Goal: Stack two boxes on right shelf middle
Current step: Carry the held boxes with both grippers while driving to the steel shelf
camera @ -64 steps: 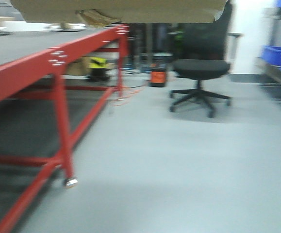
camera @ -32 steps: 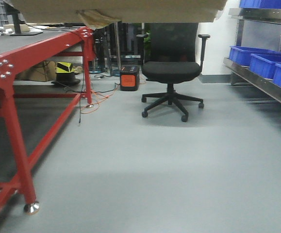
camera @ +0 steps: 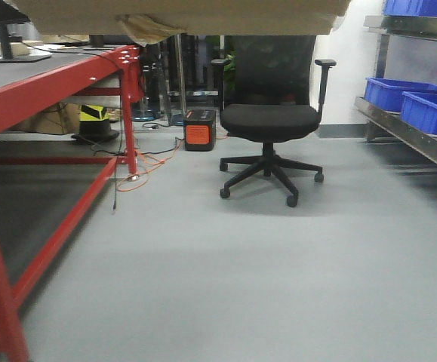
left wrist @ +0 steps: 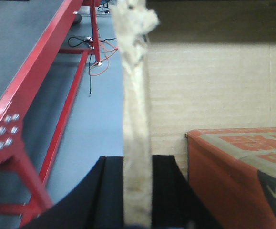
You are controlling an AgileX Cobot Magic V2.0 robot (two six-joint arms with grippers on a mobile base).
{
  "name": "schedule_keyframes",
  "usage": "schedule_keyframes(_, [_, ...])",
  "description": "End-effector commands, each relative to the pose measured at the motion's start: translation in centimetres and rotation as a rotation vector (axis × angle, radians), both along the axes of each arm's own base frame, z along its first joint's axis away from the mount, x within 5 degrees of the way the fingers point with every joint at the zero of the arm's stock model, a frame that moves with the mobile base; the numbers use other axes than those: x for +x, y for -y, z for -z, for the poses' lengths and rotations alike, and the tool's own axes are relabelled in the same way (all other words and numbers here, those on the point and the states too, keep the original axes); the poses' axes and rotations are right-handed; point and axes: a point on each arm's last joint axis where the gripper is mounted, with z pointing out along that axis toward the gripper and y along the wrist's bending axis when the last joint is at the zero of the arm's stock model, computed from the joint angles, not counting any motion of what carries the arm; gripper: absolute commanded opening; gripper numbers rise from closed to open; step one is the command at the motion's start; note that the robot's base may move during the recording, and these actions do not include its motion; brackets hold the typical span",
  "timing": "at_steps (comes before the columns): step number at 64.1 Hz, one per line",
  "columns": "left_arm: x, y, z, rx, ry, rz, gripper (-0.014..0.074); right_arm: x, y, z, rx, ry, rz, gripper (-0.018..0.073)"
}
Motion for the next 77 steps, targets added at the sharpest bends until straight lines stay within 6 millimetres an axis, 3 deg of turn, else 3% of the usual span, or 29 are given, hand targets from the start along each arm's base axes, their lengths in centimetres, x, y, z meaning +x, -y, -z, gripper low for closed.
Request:
schedule_keyframes(1, [-0.26,-0.59,-0.93,0.024,0.052,-0.022,-0.0111,-0.45,0.47,-1.43,-0.009,0.086,-0.003,-0.0153])
schedule_keyframes(77, [-0.26,-0.59,-0.93,0.024,0.052,-0.022,-0.0111,-0.45,0.47,-1.43,-0.009,0.086,-0.003,-0.0153])
